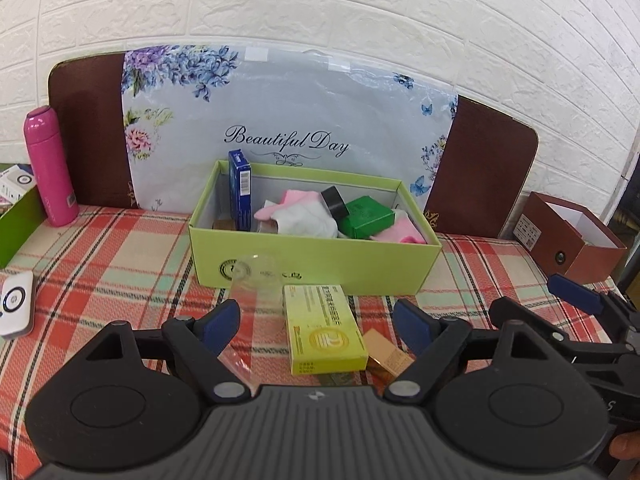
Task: Organize objects
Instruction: 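Grasp the toothpick bag with the left gripper while the right grasps the tan box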
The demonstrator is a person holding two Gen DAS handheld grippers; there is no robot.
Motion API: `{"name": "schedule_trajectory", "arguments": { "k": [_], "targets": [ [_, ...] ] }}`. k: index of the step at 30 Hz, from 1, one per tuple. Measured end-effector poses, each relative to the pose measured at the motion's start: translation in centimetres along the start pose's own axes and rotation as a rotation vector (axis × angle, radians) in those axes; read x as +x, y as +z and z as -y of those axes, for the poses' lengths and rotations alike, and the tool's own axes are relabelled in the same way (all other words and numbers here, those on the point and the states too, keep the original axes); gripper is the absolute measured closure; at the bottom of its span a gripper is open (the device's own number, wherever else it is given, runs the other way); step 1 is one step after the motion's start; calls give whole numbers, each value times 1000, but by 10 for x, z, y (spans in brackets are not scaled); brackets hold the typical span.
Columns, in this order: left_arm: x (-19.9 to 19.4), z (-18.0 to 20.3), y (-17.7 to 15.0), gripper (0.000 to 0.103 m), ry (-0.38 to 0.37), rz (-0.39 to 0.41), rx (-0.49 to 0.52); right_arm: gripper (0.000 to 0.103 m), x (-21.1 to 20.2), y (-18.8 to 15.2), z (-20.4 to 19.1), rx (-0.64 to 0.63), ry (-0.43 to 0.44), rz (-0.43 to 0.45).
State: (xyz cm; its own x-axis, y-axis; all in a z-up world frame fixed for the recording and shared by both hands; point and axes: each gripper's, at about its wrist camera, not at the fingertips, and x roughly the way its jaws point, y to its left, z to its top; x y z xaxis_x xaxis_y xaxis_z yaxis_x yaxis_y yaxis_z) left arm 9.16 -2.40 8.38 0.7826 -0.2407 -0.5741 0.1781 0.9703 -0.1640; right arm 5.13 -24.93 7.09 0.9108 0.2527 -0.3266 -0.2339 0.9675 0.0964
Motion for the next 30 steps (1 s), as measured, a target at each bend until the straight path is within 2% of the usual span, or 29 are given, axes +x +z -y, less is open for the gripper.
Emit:
{"name": "schedule_trajectory", "arguments": {
  "k": [13,26,30],
  "targets": [
    [3,-9,-28,16,17,-69,-42,0,-6,-28,-3,18,-7,-68],
    [18,-43,-65,16,99,-177,-127,0,10,-54,-16,0,32,-164],
    [25,-58,-75,16,131,-176,-149,0,20,-66,-21,-4,56,-211]
  ]
}}
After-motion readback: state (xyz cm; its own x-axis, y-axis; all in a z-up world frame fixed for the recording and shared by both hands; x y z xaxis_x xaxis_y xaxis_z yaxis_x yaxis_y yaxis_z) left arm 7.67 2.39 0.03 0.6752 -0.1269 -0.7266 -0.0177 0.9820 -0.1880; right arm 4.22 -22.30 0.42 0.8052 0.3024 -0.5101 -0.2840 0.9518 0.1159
